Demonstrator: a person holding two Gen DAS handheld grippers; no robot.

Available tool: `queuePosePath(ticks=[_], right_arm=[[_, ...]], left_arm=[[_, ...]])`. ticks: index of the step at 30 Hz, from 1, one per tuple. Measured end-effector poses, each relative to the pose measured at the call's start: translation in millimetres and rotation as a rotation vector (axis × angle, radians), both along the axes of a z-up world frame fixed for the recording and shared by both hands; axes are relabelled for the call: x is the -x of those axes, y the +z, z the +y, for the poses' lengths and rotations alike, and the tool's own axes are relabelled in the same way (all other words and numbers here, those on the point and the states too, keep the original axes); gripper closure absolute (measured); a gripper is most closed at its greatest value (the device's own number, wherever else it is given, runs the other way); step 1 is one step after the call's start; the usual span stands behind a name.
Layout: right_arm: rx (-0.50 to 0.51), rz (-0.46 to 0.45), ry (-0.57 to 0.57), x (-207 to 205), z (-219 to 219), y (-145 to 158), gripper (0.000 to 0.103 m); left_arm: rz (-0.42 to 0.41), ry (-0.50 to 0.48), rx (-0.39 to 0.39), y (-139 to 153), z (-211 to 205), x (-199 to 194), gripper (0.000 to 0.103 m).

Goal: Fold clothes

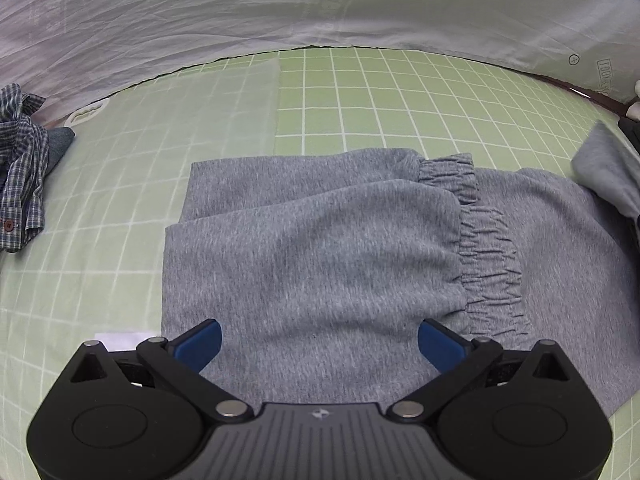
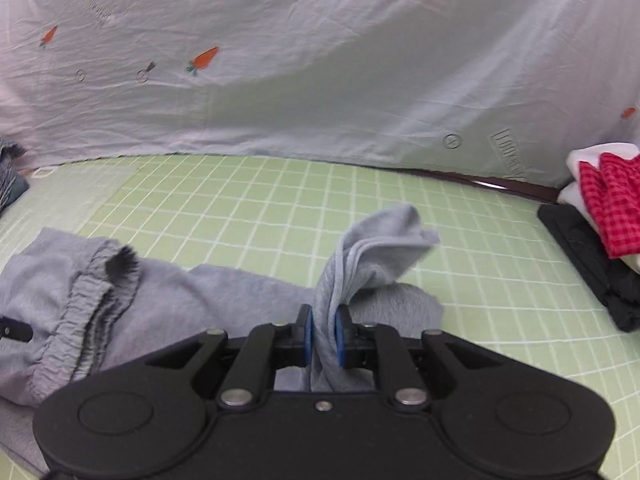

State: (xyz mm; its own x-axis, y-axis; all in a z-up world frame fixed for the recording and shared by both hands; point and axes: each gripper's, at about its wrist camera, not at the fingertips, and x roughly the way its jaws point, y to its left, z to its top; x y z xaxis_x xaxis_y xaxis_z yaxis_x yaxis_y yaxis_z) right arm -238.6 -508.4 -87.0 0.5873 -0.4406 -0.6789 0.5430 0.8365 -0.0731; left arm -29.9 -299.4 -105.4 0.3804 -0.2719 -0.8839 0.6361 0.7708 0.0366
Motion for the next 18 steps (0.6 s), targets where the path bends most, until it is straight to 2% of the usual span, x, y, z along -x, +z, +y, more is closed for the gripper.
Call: queuePosePath(ticks=[3,4,5,6,7,9,14,16,18], right_arm=[[-0.104,0.057,0.022,-16,24,-32,0.09],[-0.135,0.072,0.023,-20,30,-41,0.086],[-0.111,0.072,0.031,-20,36,-39,0.081],[-0.102,0.077,0.038,-20,38,-35,0.07],[-0.092,0.061,0.034,-19,39,-28,0.062],[-0.092,-0.011,0.007,-10,40,-15,0.06],[-0.089,-0.156,-0.202,23,23,8,0.059],[-0.076,-0.157,-0.3,33,11,8,0.057],[-0.084,-0.111,-0.389,40,-6,-2,0.057]], left_arm=[[0.015,-0.021,-0.029,-9,3,2,0.0],[0.023,-0.03,-0.036,-13,5,2,0.0],[0.03,-0.039,-0.044,-17,8,1,0.0],[0.036,-0.049,-0.049,-20,10,2,0.0],[0.037,-0.06,-0.049,-23,11,3,0.0],[0.041,-0.072,-0.042,-26,13,3,0.0],[0.036,-0.086,-0.029,-28,13,0,0.0],[0.03,-0.091,-0.021,-29,14,0,0.0],[0.03,-0.094,-0.02,-30,13,-1,0.0]])
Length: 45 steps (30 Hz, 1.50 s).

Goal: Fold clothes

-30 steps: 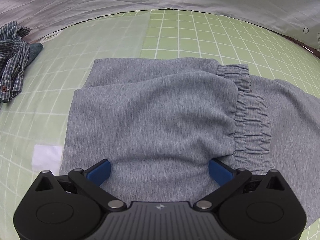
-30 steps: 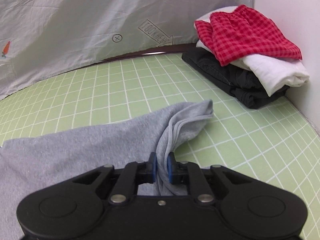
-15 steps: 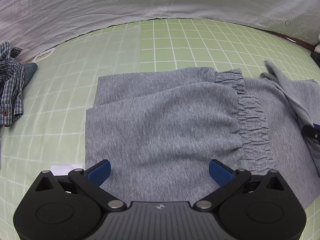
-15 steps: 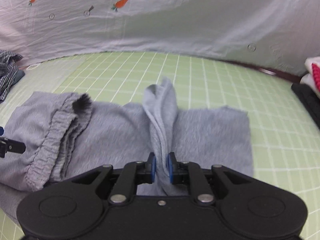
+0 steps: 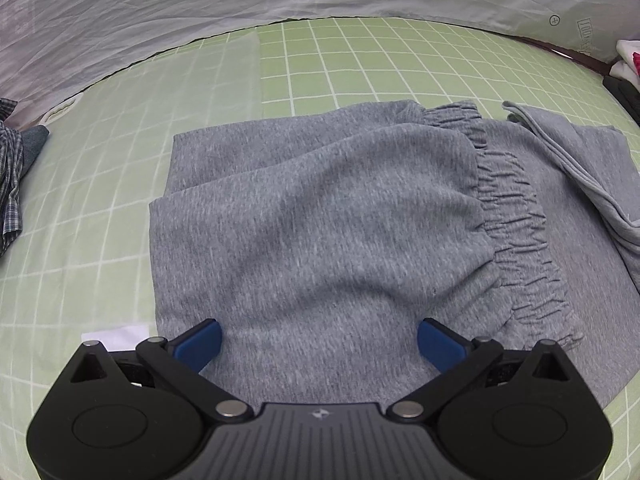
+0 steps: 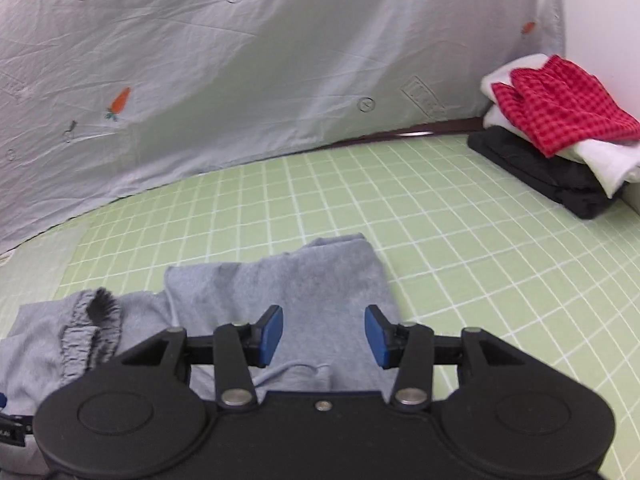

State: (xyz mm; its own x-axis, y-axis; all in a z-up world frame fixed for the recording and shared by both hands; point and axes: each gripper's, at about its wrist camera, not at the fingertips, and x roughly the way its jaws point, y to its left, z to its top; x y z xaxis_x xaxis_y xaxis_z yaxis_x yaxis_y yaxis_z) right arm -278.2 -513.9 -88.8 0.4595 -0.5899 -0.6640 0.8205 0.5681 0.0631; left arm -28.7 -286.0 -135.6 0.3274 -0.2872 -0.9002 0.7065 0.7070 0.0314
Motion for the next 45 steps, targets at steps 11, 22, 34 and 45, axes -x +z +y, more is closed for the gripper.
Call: queuePosePath(ticks=[11,22,34,45], right_arm=[[-0.033,0.167,0.086,12,14,-43,0.042],[0.094,0.107,0.302,-6,65,-17,0.029],[0.086,0.067,0.52,-40,98,-18,0.059],[-0.059,0.127,0.424,-66,90,-46,0.061]], left_arm=[[-0.002,0.02,0.002,0,-4,2,0.0],[-0.017,0.033,0.001,0,-2,15,0.0],[0.003,0.037,-0.005,3,14,35,0.0],[-0.001,-0.011,0.015,-2,31,35,0.0]])
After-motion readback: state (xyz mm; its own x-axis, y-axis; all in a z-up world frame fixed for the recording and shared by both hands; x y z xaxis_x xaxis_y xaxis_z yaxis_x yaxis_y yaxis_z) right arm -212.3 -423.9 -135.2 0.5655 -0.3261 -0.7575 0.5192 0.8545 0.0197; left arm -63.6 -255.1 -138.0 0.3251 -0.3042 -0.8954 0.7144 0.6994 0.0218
